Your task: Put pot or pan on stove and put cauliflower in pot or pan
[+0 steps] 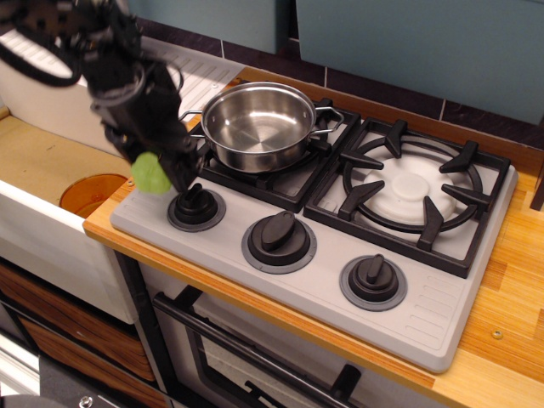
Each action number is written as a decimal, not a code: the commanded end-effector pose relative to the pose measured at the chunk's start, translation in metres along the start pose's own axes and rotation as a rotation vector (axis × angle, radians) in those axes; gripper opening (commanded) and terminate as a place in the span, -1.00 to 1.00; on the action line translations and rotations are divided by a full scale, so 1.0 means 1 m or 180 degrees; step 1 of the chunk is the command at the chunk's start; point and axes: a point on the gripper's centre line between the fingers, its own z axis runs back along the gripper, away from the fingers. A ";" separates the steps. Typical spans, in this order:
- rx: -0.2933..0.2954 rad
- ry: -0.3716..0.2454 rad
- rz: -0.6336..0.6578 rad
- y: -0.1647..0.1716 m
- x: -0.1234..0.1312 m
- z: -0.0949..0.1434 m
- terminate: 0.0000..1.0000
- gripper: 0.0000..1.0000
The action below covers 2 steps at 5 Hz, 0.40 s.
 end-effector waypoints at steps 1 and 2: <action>-0.0009 -0.0120 0.0039 -0.012 0.053 0.026 -1.00 -1.00; -0.0063 -0.0116 0.0091 -0.023 0.072 0.027 -1.00 -1.00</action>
